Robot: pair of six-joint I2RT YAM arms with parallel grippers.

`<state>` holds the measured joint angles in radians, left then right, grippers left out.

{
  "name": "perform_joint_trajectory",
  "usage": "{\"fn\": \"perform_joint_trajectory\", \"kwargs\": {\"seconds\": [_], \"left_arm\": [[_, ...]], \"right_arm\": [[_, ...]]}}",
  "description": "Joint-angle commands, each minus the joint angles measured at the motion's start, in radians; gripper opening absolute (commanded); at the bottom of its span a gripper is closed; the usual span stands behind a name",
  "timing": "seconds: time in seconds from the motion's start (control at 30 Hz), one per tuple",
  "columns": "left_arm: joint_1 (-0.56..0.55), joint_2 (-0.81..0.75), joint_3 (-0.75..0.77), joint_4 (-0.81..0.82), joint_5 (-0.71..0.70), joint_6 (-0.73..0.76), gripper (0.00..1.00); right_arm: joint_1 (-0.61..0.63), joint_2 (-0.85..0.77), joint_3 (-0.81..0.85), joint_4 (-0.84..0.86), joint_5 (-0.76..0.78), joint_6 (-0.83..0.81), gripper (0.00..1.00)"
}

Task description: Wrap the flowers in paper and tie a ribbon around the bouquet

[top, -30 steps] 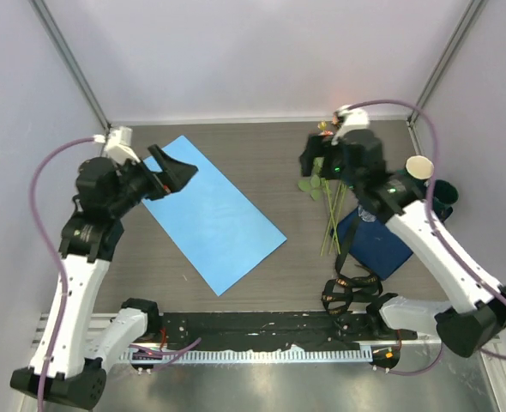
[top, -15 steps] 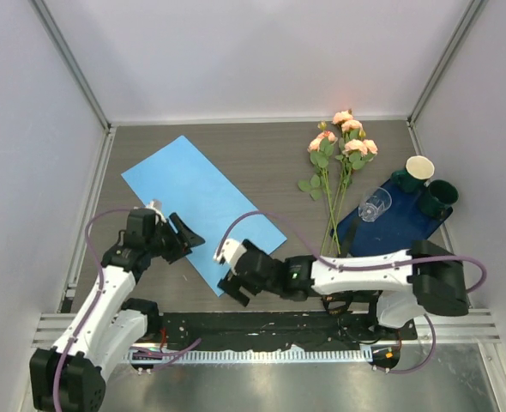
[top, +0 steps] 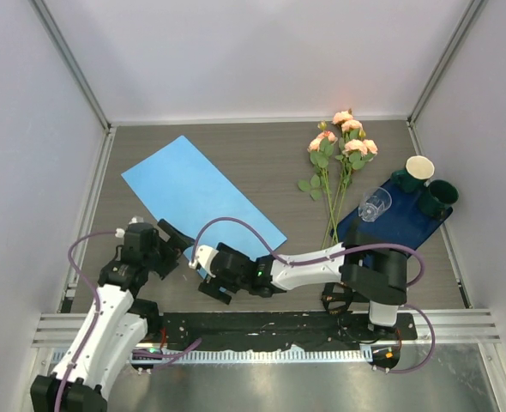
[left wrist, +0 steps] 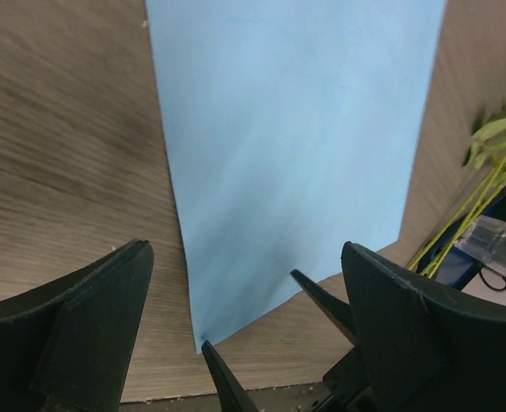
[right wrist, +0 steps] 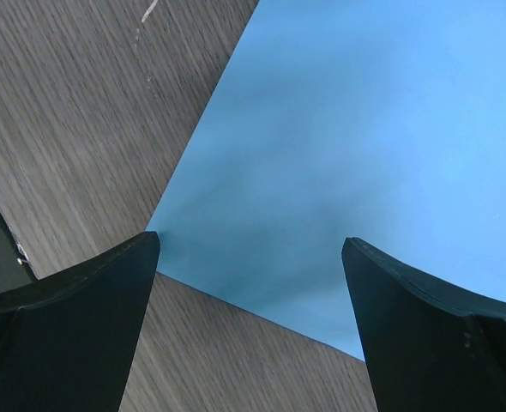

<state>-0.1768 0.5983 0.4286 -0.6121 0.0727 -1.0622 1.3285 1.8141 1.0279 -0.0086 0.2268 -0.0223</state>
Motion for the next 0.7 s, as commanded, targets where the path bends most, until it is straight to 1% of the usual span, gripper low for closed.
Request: {"fn": "perform_joint_trajectory", "kwargs": {"seconds": [0.0,0.03,0.07,0.17,0.23,0.3,0.37,0.5,0.53,0.6,0.63,0.67], "left_arm": [[-0.001,0.13,-0.053,0.115,0.152,-0.085,0.94],[-0.001,0.149,-0.068,0.142,0.185,-0.093,0.89],[-0.001,0.165,-0.074,0.182,0.205,-0.113,0.88],[-0.001,0.195,-0.102,0.222,0.234,-0.14,0.86],[-0.001,0.181,-0.145,0.248,0.237,-0.166,0.84],[-0.001,0.173,-0.2,0.31,0.243,-0.208,0.84],[-0.001,0.172,-0.235,0.38,0.253,-0.232,0.81],[-0.001,0.172,-0.264,0.397,0.248,-0.239,0.74],[-0.001,0.169,-0.263,0.396,0.246,-0.236,0.69],[-0.001,0.143,-0.263,0.385,0.234,-0.231,0.64],[-0.001,0.127,-0.264,0.382,0.23,-0.228,0.57],[-0.001,0.114,-0.263,0.377,0.223,-0.223,0.53]], "right_arm": [[-0.011,-0.019,-0.009,0.131,-0.017,0.045,0.95],[-0.017,-0.025,-0.037,0.146,-0.029,0.057,0.95],[-0.026,-0.032,-0.049,0.16,-0.035,0.088,0.94],[-0.035,-0.055,-0.094,0.234,-0.041,0.14,0.94],[-0.04,-0.061,-0.106,0.246,-0.026,0.163,0.94],[-0.045,-0.064,-0.107,0.245,-0.021,0.182,0.94],[-0.045,-0.096,-0.123,0.251,-0.004,0.191,0.94],[-0.049,-0.174,-0.153,0.252,0.025,0.206,0.94],[-0.052,-0.189,-0.169,0.257,0.026,0.209,0.94],[-0.057,-0.226,-0.18,0.263,0.025,0.209,0.94],[-0.058,-0.231,-0.184,0.265,0.025,0.209,0.94],[-0.058,-0.236,-0.186,0.26,0.029,0.209,0.94]]}}
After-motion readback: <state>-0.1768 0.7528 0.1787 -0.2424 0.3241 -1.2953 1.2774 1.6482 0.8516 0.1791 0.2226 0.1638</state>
